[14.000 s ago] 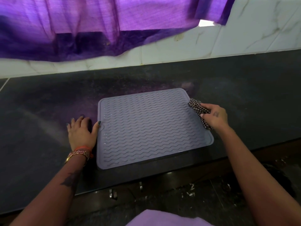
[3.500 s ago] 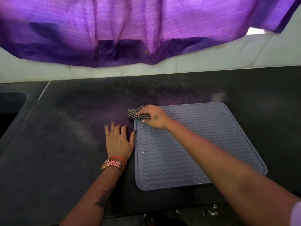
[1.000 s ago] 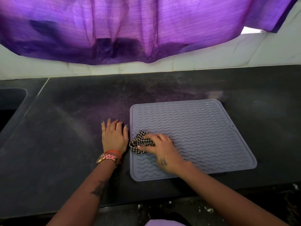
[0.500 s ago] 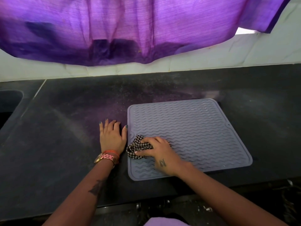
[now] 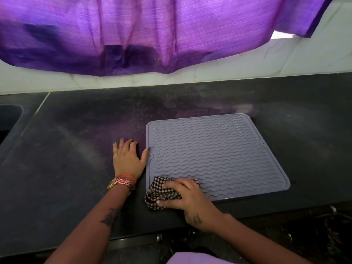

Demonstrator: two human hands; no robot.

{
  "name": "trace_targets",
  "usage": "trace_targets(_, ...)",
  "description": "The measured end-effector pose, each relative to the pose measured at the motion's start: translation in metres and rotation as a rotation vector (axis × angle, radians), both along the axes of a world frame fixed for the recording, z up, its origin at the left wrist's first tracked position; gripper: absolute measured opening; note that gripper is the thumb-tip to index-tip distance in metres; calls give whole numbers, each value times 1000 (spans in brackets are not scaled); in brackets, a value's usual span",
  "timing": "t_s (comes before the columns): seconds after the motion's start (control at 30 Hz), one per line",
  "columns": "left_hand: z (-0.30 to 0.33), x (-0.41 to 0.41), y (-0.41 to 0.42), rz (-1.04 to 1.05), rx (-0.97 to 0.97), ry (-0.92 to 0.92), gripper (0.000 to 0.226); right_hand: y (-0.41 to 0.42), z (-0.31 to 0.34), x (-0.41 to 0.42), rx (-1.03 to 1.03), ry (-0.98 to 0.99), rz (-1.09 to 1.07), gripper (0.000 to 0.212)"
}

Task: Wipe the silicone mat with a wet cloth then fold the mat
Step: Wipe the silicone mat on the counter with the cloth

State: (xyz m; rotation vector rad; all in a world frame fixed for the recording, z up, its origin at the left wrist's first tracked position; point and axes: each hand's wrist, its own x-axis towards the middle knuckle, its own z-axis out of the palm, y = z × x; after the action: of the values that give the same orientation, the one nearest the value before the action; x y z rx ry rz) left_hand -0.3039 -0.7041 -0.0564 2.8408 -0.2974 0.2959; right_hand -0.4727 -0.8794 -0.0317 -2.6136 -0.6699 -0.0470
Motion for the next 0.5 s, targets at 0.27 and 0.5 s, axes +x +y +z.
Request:
trace_targets(0.27,0,0,0,3,-2,-9,55,-13,-6,-18,36,-83,19,62)
trace_targets(0.5,-1,-1,0,-3,-8,-19,64,-33,-11,-39,78,-194,-61,51)
